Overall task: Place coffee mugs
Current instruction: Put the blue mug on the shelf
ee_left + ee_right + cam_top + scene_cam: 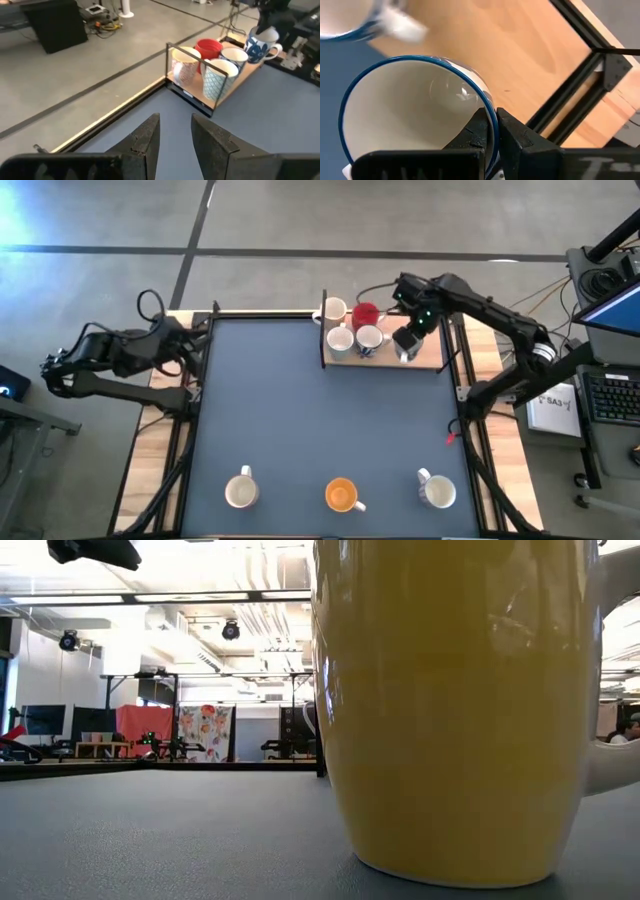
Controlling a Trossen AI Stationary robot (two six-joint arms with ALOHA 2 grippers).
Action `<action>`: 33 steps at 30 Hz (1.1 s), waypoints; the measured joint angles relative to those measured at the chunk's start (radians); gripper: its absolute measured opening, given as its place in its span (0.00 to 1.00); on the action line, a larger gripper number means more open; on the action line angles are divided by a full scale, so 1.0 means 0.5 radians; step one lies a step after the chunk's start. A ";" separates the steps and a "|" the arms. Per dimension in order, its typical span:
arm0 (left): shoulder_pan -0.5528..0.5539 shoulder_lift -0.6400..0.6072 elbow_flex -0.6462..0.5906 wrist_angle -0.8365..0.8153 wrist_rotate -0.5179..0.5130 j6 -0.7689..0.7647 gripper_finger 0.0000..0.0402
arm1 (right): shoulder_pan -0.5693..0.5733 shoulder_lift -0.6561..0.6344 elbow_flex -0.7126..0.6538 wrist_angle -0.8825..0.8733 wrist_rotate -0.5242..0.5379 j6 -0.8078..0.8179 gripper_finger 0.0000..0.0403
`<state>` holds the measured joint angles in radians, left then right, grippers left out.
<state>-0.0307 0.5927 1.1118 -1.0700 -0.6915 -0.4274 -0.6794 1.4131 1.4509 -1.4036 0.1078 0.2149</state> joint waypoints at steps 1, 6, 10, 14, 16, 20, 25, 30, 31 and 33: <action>0.000 -0.002 0.000 0.007 -0.012 -0.006 0.23 | -0.039 0.019 0.000 0.007 0.002 -0.023 0.03; 0.000 0.014 0.000 0.084 -0.036 -0.014 0.23 | -0.248 0.124 0.000 0.014 -0.007 -0.065 0.03; 0.000 0.044 0.000 0.121 -0.071 -0.015 0.23 | -0.438 0.173 -0.001 0.028 0.004 -0.055 0.03; 0.000 0.068 0.000 0.128 -0.151 -0.054 0.23 | -0.586 0.182 -0.002 0.207 -0.005 0.088 0.03; 0.000 0.079 0.001 0.129 -0.174 -0.068 0.23 | -0.635 0.182 -0.002 0.309 -0.008 0.162 0.03; 0.000 0.096 0.001 0.135 -0.175 -0.068 0.23 | -0.681 0.190 -0.002 0.467 -0.016 0.272 0.03; 0.000 0.104 0.001 0.135 -0.176 -0.069 0.23 | -0.685 0.260 -0.002 0.470 -0.023 0.323 0.03; -0.001 0.104 0.001 0.135 -0.175 -0.072 0.23 | -0.685 0.341 -0.002 0.471 -0.027 0.335 0.08; 0.000 0.104 0.001 0.135 -0.175 -0.077 0.23 | -0.685 0.351 -0.002 0.468 -0.027 0.318 0.10; 0.000 0.104 0.001 0.134 -0.175 -0.097 0.23 | -0.685 0.361 -0.002 0.469 -0.028 0.249 0.13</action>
<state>-0.0309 0.6445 1.1122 -1.0030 -0.7792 -0.4761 -1.0218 1.5936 1.4502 -1.1691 0.0936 0.3396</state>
